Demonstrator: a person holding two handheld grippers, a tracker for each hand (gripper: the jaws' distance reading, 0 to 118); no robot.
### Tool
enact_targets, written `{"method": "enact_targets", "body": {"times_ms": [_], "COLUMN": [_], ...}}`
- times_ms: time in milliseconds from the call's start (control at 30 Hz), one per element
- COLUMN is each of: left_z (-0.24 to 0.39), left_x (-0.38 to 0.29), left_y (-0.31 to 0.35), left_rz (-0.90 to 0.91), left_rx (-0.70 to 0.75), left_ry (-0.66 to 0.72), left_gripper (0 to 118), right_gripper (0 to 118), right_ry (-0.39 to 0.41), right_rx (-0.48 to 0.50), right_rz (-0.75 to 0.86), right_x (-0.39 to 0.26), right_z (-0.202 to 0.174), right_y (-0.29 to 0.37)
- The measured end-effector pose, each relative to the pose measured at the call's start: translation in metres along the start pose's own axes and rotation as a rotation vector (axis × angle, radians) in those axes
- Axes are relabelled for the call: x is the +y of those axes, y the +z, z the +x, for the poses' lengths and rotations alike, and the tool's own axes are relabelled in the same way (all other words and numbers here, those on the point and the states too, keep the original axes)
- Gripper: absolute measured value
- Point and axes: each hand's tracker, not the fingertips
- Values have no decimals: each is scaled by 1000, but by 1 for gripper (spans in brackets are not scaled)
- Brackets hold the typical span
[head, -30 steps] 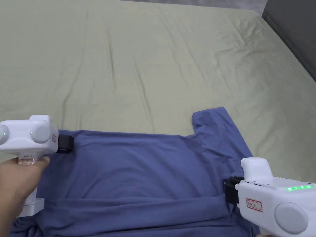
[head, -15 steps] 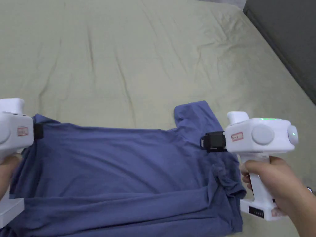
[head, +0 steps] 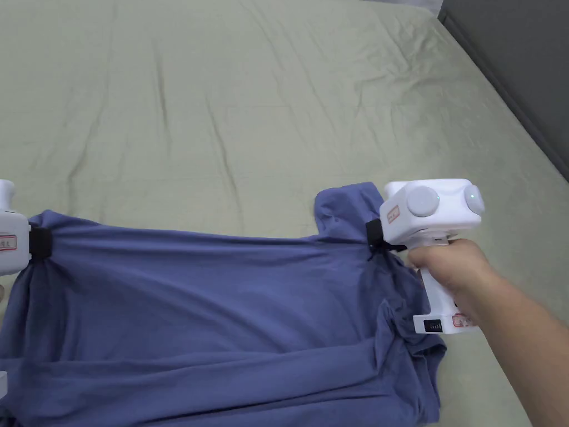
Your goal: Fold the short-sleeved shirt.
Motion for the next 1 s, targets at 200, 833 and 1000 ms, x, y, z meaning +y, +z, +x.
{"method": "enact_targets", "body": {"times_ms": [200,833,1000], "left_z": [-6,-47,-59], "left_x": [3,-154,-176], "left_y": [14,84,49], "left_rz": [12,-173,-202], "left_rx": [-46,-193,-186], "left_ry": [26,-106,6], "left_gripper": [1,1,1], "right_gripper": [5,5,5], "right_ry": [89,91,9], "right_rx": [-48,93,82], "right_rz": [123,-28,-64], "right_x": [-16,-214,-235], "right_z": [-22,-13,-5], "right_y": [56,129,88]}}
